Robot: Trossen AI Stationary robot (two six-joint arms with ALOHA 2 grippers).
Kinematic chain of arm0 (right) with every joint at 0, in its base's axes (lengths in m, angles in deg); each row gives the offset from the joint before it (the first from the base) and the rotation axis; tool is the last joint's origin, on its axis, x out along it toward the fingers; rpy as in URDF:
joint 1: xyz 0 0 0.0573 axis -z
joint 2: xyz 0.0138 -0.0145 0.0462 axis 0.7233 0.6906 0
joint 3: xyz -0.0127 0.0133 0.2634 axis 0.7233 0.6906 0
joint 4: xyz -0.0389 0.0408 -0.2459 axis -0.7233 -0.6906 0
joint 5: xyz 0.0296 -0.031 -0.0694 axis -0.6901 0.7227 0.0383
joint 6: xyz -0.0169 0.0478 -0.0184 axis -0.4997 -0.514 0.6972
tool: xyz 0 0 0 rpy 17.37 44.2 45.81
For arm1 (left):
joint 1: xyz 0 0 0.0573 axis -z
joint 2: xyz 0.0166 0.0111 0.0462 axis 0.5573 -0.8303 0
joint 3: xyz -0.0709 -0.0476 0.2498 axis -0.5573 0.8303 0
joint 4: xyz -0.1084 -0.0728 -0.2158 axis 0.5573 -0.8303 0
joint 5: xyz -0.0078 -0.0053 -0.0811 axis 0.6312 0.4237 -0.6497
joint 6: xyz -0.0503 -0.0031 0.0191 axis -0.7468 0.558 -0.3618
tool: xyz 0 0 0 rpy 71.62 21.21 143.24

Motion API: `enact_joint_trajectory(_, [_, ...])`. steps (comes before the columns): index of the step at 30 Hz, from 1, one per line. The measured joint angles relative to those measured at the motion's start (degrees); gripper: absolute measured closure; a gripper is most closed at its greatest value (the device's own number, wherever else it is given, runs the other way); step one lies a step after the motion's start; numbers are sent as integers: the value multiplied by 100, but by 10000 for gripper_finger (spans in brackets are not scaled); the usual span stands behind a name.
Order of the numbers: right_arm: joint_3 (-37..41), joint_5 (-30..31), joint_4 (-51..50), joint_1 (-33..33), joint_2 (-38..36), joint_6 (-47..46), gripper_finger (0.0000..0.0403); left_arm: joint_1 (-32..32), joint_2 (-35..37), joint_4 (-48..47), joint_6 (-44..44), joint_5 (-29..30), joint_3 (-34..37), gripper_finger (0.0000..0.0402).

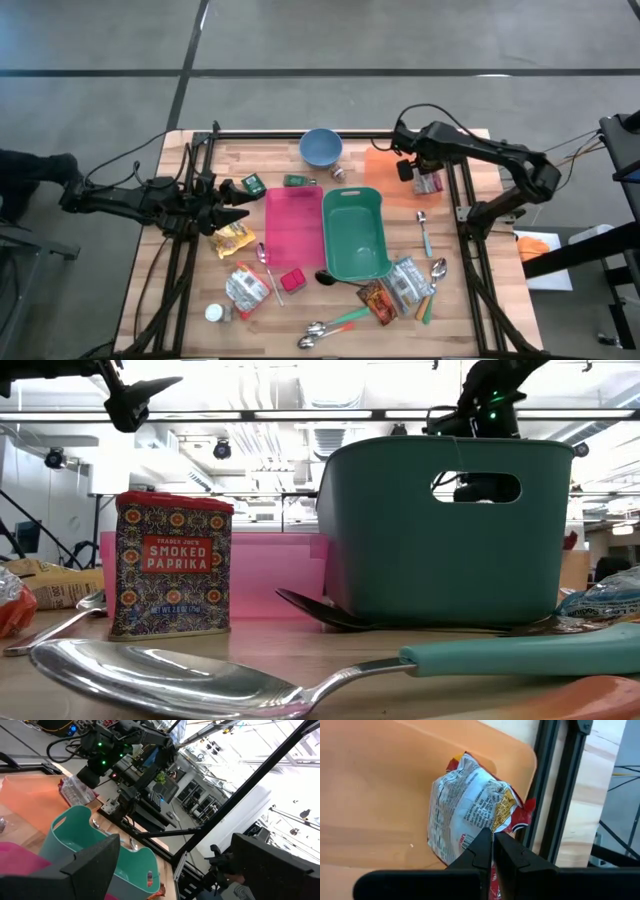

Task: Pick & Place Food Item
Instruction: Put the red noodle pack into the orange bin

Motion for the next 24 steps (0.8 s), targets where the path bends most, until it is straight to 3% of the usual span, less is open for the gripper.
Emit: enact_joint_trajectory(24, [690, 100, 170, -7, 120, 200, 394, 2, -2, -116, -4, -2, 0, 16])
